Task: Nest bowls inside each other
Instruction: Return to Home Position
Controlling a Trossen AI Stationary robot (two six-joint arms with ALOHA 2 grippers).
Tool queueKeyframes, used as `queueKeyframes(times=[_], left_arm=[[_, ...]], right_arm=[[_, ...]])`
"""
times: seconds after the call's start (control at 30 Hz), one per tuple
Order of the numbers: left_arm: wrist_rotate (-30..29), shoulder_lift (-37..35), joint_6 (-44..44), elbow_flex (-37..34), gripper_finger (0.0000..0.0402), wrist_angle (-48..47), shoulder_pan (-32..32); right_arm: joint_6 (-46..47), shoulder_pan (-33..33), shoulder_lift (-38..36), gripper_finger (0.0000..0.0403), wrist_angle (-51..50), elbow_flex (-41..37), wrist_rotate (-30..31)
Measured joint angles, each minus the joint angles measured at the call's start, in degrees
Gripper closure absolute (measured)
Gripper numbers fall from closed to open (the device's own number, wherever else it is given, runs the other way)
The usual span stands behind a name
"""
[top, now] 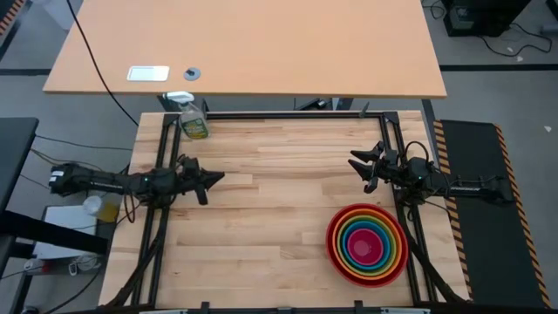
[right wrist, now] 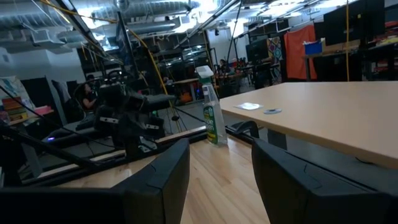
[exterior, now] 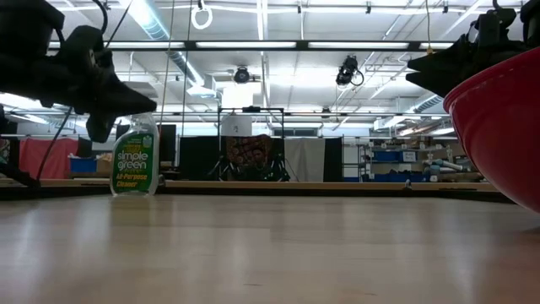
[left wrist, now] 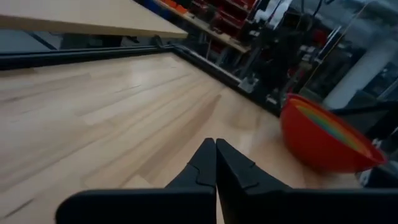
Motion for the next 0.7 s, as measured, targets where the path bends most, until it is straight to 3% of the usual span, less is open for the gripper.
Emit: queueKeyframes(times=[0.1,0.23,0.37,0.7], left_arm=[[0.4,0.0,0.8,0.0,0.0399,-2.9,1.4],[5.8,0.0,0.6,-0.1,0.0400,-6.7,4.9],[3.1,0.0,0.7,-0.1,0.0397,-8.8,7.7],[3.3,0.0,0.7,-0.1,0.0382,-9.4,8.4]], right_arm=[[0.0,0.0,0.0,0.0223,0.0,0.0,0.0],[0.0,0.0,0.0,0.0223,0.0,0.0,0.0],[0.0,0.0,0.0,0.0223,0.0,0.0,0.0],[0.0,0.0,0.0,0.0223,0.0,0.0,0.0]])
